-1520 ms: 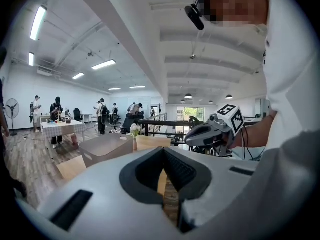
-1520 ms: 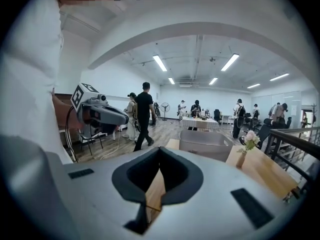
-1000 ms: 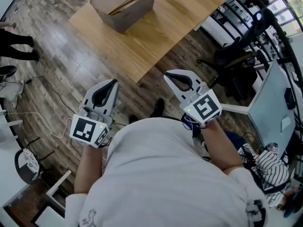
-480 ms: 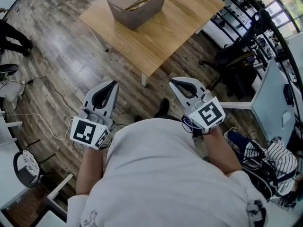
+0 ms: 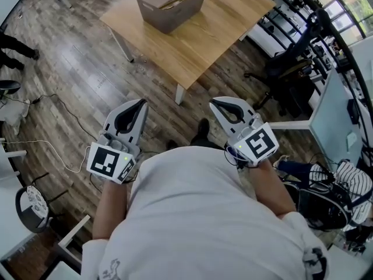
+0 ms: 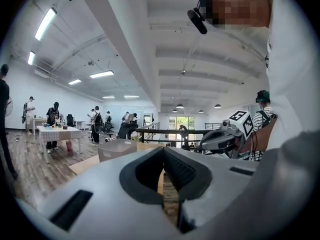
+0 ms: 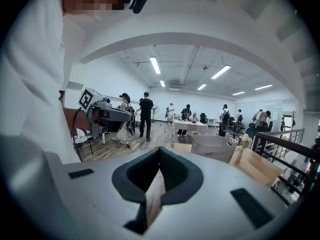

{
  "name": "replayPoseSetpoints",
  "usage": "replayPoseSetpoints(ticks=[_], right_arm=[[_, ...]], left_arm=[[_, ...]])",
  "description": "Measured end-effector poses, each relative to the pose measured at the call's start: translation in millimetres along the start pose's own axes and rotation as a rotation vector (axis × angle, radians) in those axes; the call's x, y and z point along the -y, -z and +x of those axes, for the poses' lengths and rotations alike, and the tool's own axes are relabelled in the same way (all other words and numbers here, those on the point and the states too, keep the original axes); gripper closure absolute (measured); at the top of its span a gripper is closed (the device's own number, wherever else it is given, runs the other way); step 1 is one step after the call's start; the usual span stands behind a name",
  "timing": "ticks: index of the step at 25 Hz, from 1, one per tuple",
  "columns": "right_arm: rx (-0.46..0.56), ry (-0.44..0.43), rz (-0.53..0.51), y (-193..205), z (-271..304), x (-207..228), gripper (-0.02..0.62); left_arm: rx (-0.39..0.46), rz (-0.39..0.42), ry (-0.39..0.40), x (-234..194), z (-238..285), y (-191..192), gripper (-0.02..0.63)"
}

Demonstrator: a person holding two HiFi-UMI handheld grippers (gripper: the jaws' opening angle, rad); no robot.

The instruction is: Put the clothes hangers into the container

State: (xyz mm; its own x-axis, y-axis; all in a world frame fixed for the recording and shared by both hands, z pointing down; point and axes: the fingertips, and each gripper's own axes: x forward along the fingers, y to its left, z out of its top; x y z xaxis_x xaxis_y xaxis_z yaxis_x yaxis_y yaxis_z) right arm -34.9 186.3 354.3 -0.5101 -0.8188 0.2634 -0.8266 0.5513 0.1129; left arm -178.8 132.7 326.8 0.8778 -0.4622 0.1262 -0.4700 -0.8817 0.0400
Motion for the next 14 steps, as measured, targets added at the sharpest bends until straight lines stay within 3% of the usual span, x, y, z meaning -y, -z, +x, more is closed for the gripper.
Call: replayPoseSetpoints(ticks=[14], right_arm=[[-0.021,0.012,-0.006,8,-13,-12,0.591]], left_arm=[[0.011,0.01,0.046,18,1,0,0.6]])
